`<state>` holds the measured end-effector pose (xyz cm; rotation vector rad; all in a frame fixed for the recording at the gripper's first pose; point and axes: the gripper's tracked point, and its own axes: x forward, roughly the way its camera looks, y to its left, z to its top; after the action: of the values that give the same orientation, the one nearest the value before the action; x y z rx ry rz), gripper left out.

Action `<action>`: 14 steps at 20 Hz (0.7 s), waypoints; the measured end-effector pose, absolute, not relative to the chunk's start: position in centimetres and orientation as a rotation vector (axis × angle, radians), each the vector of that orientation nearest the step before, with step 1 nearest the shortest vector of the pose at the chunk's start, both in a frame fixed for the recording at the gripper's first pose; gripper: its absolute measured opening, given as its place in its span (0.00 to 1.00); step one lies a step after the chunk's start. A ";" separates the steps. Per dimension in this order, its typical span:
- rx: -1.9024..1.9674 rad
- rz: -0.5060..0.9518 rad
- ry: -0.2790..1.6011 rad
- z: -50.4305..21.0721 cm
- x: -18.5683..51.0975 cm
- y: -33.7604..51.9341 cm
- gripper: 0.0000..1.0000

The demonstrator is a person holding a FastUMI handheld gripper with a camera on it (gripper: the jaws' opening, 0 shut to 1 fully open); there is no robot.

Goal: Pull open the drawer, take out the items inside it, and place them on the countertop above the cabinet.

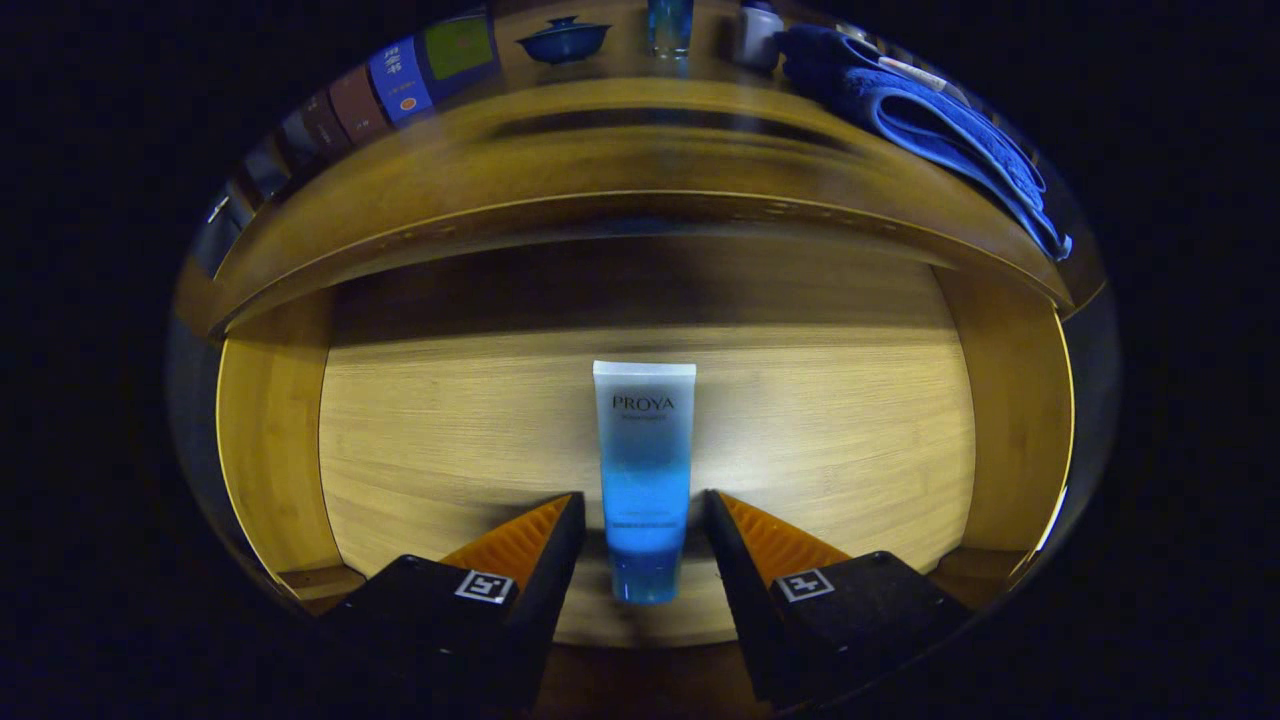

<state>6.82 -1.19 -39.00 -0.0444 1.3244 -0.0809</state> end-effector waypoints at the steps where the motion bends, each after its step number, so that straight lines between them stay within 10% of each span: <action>1: -0.043 -0.075 1.331 -38.6 6.8 -1.2 0.64; 2: -0.050 -0.071 1.330 -38.8 7.0 -1.4 0.48; 6: -0.051 -0.052 1.325 -38.7 6.9 -1.1 0.38; 14: -0.033 -0.020 1.253 -35.2 5.0 -0.9 0.38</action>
<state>5.04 -0.95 -35.24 -0.0328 1.2535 -0.0196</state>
